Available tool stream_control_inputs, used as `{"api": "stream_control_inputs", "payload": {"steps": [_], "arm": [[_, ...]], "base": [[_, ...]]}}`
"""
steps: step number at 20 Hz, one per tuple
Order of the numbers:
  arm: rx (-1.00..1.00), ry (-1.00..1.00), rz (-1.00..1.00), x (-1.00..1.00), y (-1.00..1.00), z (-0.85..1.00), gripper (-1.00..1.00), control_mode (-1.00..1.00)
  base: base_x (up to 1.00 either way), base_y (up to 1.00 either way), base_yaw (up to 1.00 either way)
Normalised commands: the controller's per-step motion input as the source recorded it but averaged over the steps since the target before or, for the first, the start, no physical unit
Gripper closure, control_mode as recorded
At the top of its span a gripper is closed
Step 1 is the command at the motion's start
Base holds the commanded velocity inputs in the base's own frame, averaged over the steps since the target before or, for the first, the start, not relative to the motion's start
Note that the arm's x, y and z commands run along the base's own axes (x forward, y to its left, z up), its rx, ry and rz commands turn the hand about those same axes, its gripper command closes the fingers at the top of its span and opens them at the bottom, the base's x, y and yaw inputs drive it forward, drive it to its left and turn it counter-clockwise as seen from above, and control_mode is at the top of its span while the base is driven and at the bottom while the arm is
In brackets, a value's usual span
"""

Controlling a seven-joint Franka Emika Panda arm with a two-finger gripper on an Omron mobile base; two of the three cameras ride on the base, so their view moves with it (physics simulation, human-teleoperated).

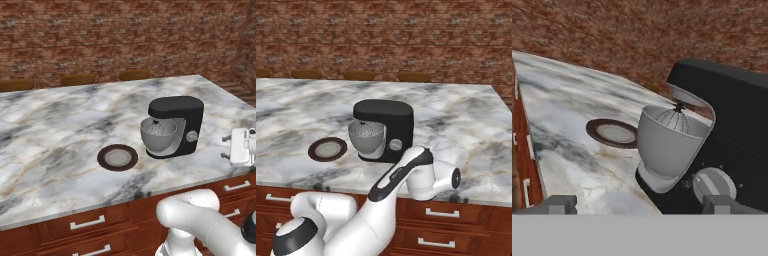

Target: Add butter and sugar cubes to the stand mixer bowl and then turn on the stand mixer to begin making frosting.

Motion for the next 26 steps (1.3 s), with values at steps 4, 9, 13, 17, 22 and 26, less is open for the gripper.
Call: {"api": "stream_control_inputs", "payload": {"steps": [4, 9, 13, 17, 22, 26], "arm": [[0.00, -0.11, -0.12, 0.02, 0.32, 0.11, -1.00, -1.00], [0.02, 0.00, -0.03, 0.27, 0.07, 0.19, -1.00, -1.00], [0.02, 0.00, -0.02, 0.29, 0.01, 0.11, -1.00, -1.00], [0.00, 0.00, -0.03, 0.20, 0.01, 0.00, -1.00, -1.00], [0.00, 0.00, -0.07, 0.08, 0.14, -0.01, -1.00, -1.00], [-0.01, -0.02, -0.14, 0.00, 0.34, 0.00, -1.00, -1.00]], "base": [[0.00, 0.00, 0.00], [0.00, 0.00, 0.00], [0.00, 0.00, 0.00], [0.00, 0.00, 0.00], [0.00, 0.00, 0.00], [0.00, 0.00, 0.00]]}}
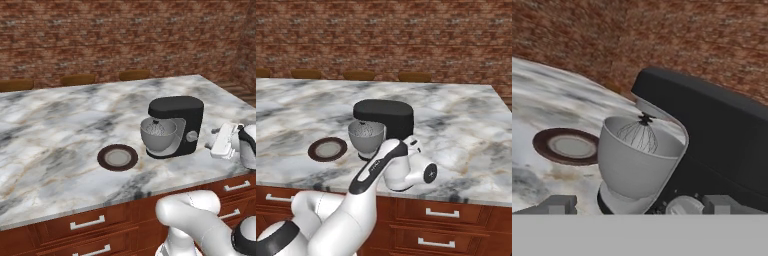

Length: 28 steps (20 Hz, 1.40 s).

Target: Add butter and sugar cubes to the stand mixer bowl and then turn on the stand mixer to begin making frosting.

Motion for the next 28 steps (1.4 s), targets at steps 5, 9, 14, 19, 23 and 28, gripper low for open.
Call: {"api": "stream_control_inputs", "payload": {"steps": [5, 9, 14, 19, 23, 28], "arm": [[-0.05, -0.03, -0.16, 0.00, 0.47, -0.01, -1.00, -1.00], [-0.03, 0.00, -0.13, 0.08, 0.34, -0.04, -1.00, -1.00], [0.00, 0.00, -0.09, 0.35, 0.02, -0.13, -1.00, -1.00], [0.00, 0.00, -0.04, 0.43, -0.22, -0.12, -1.00, -1.00], [0.00, 0.00, 0.00, 0.23, -0.46, -0.04, -1.00, -1.00], [0.01, -0.06, 0.00, -0.01, -0.50, -0.08, -1.00, -1.00]], "base": [[0.00, 0.00, 0.00], [0.00, 0.00, 0.00], [0.00, 0.00, 0.00], [0.00, 0.00, 0.00], [0.00, 0.00, 0.00], [0.00, 0.00, 0.00]]}}
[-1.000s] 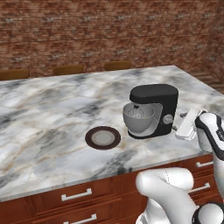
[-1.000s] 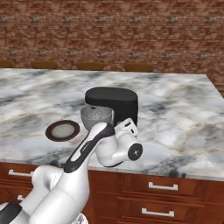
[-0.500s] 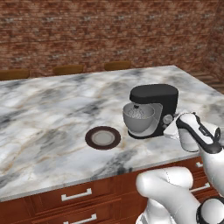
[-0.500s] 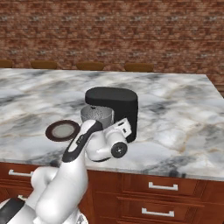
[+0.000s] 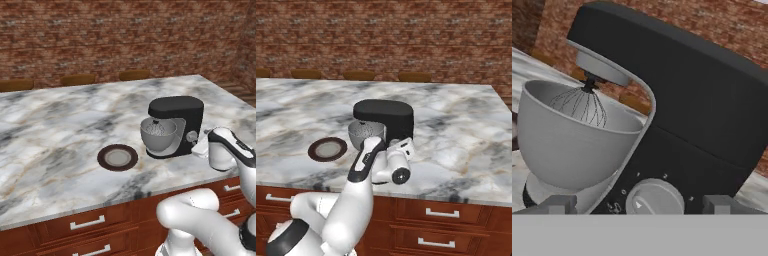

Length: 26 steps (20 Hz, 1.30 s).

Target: Add butter and sugar cubes to the stand mixer bowl and then turn on the stand mixer to begin making frosting.

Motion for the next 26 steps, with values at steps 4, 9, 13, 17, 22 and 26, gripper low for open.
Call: {"api": "stream_control_inputs", "payload": {"steps": [4, 9, 13, 17, 22, 26], "arm": [[0.00, -0.14, 0.00, -0.03, -0.06, -0.05, -1.00, -1.00], [-0.02, -0.10, 0.00, 0.00, 0.05, -0.06, -1.00, -1.00], [-0.06, -0.01, 0.00, 0.17, 0.01, -0.31, -1.00, -1.00], [-0.02, 0.00, 0.00, 0.32, 0.00, -0.26, -1.00, -1.00], [0.00, -0.01, 0.00, 0.26, 0.00, -0.08, -1.00, -1.00], [0.00, 0.00, 0.00, 0.21, 0.00, -0.16, -1.00, -1.00]], "base": [[0.00, 0.00, 0.00], [0.00, 0.00, 0.00], [0.00, 0.00, 0.00], [0.00, 0.00, 0.00], [0.00, 0.00, 0.00], [0.00, 0.00, 0.00]]}}
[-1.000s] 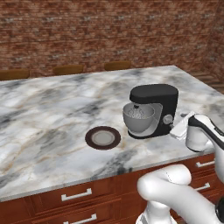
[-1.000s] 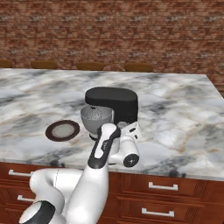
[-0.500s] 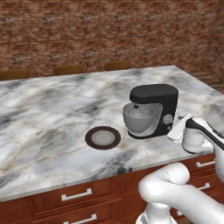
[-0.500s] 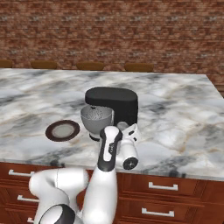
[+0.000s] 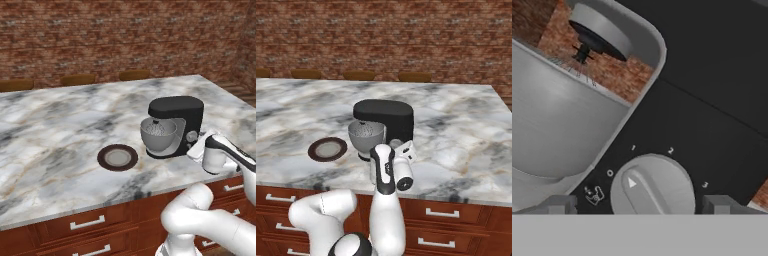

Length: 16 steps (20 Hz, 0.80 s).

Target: Add butter and sugar cubes to the stand mixer bowl and then turn on the stand mixer to begin making frosting.

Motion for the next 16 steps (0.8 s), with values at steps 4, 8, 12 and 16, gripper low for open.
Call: {"api": "stream_control_inputs", "payload": {"steps": [4, 8, 12, 16], "arm": [[0.00, 0.00, 0.00, 0.27, 0.00, -0.16, -1.00, -1.00], [0.00, 0.00, 0.00, 0.36, -0.03, -0.01, -1.00, -1.00], [0.00, 0.00, 0.00, 0.26, -0.02, 0.00, -1.00, -1.00], [0.00, 0.00, 0.00, 0.03, 0.06, 0.00, 1.00, -1.00]], "base": [[0.00, 0.00, 0.00], [0.00, 0.00, 0.00], [0.00, 0.00, 0.00], [0.00, 0.00, 0.00]]}}
